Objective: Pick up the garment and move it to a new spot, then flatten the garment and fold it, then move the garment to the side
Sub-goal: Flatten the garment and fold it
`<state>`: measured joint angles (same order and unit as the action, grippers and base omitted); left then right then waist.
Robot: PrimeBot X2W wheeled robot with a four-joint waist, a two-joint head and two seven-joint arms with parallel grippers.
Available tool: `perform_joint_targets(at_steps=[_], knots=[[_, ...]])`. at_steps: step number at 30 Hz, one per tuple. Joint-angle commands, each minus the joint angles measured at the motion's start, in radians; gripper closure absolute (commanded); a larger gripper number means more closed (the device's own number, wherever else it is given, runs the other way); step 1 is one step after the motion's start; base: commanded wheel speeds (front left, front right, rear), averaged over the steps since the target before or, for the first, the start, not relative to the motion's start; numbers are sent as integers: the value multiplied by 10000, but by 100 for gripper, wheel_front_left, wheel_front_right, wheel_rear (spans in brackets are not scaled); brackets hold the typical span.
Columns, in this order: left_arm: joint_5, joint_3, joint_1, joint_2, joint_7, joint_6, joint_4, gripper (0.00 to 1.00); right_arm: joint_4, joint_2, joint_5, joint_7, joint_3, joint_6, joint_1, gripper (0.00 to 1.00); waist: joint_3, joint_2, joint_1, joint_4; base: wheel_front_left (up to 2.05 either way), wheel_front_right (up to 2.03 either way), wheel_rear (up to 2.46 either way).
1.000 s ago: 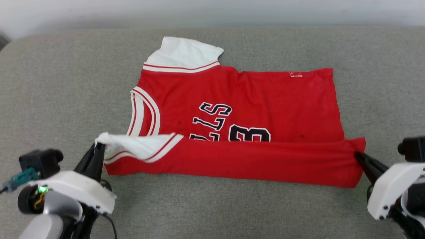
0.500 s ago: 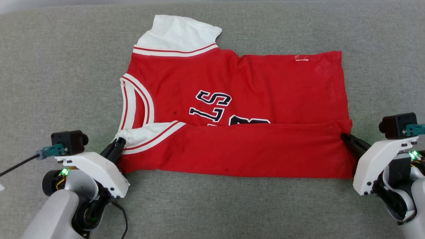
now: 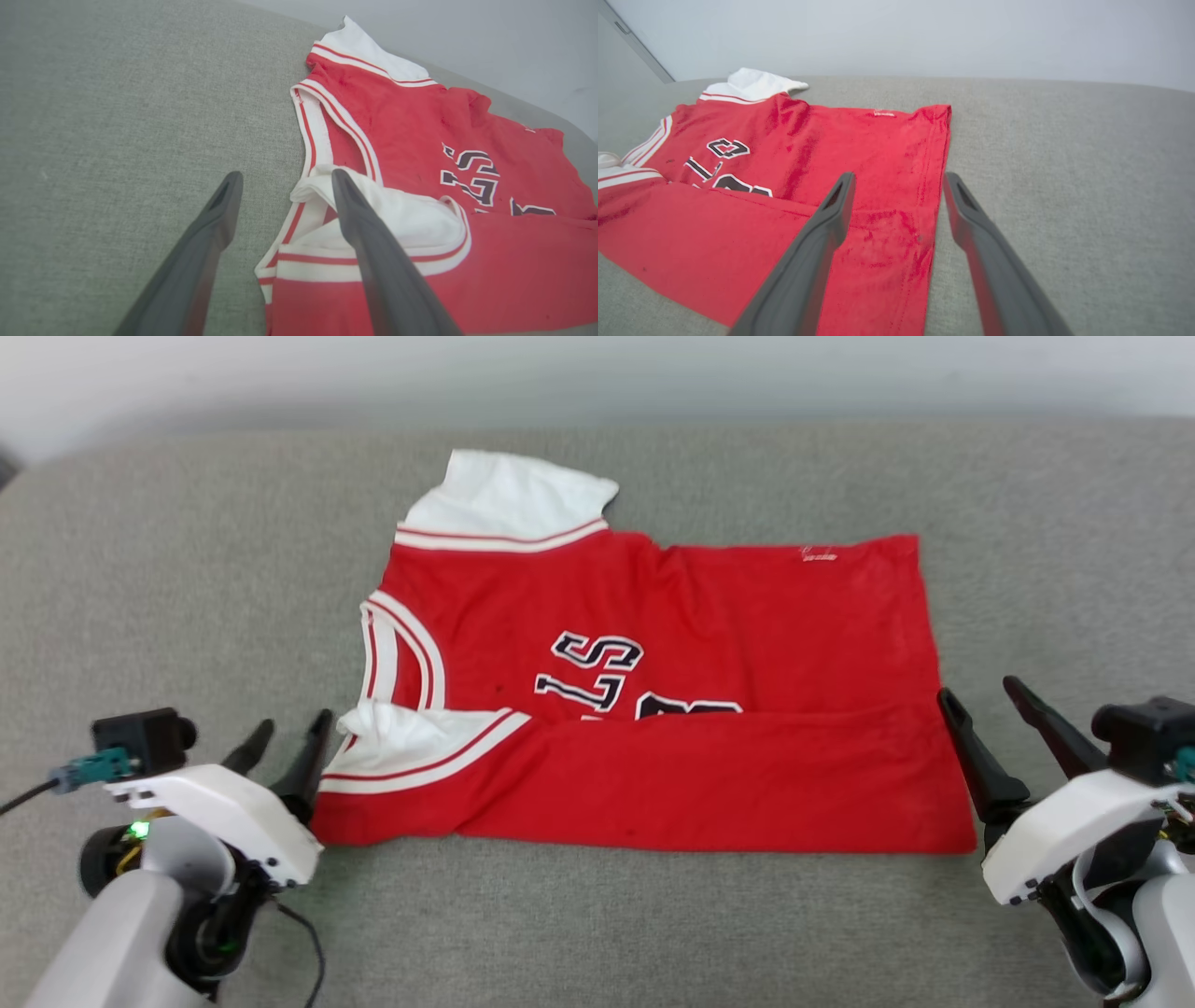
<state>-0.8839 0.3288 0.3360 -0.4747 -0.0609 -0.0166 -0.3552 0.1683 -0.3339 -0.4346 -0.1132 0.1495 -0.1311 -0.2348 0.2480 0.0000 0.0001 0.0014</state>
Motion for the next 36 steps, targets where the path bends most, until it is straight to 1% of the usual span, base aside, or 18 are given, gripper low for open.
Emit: perform_joint_targets(at_steps=[1, 4, 5, 8, 13, 18, 22, 26, 29, 30, 32, 33, 36], knots=[[-81, -171, -221, -208, -11, 103, 173, 0, -233, 173, 271, 711, -155, 7, 294, 0, -581, 0, -1, -198, 0, 0, 0], [-183, -332, -386, -515, -226, 256, 531, 0, -573, 376, 635, 1426, -379, 7, 562, 0, -920, 0, -1, -323, 0, 0, 0], [-183, -332, -386, -515, -226, 256, 531, 0, -573, 376, 635, 1426, -379, 7, 562, 0, -920, 0, -1, -323, 0, 0, 0], [-325, -424, -556, -922, -722, 388, 1001, 0, -990, 605, 960, 1809, -694, 7, 887, 0, -1108, 0, -1, -458, 0, 0, 0], [-548, -326, -724, -1733, -2061, 519, 1731, 0, -1855, 993, 1422, 1875, -1097, 5, 1441, 0, -1122, 0, -1, -715, 0, 0, 0], [-870, -61, -983, -2306, -3571, 698, 2108, 0, -2528, 1395, 1591, 1787, -1187, 7, 1778, 0, -774, 0, -1, -1117, 0, 0, 0], [-1108, 117, -1132, -2477, -4408, 897, 1950, 0, -2724, 1668, 1648, 1697, -1115, 7, 1813, 0, -327, 0, -1, -1426, 0, 0, 0], [-1327, 321, -1127, -2403, -4917, 889, 1556, 0, -2640, 1837, 1591, 1749, -1102, 7, 1708, 0, 94, 0, -1, -1642, 0, 0, 0], [-1425, 558, -1102, -2186, -5240, 833, 1084, 0, -2513, 1841, 1493, 1706, -1092, 5, 1580, 0, 335, 0, -1, -1733, 0, 0, 0], [-1540, 615, -1119, -2048, -5349, 842, 940, 3, -2500, 1807, 1454, 1719, -1074, 5, 1532, 0, 396, 0, -1, -1750, 0, 0, 0], [-1815, 761, -1169, -1714, -5656, 767, 737, 71, -2408, 1693, 1288, 1551, -1055, 5, 1489, 0, 446, 0, -1, -1763, 0, 0, 0], [-1900, 770, -1156, -1586, -5644, 717, 706, 100, -2424, 1627, 1201, 1497, -1096, 5, 1442, 0, 456, 0, -1, -1760, 0, 0, 0], [-1848, 705, -1080, -1487, -5369, 628, 722, 100, -2371, 1409, 773, 993, -1160, 5, 1337, 0, 412, 0, -1, -1662, 0, 0, 0]])
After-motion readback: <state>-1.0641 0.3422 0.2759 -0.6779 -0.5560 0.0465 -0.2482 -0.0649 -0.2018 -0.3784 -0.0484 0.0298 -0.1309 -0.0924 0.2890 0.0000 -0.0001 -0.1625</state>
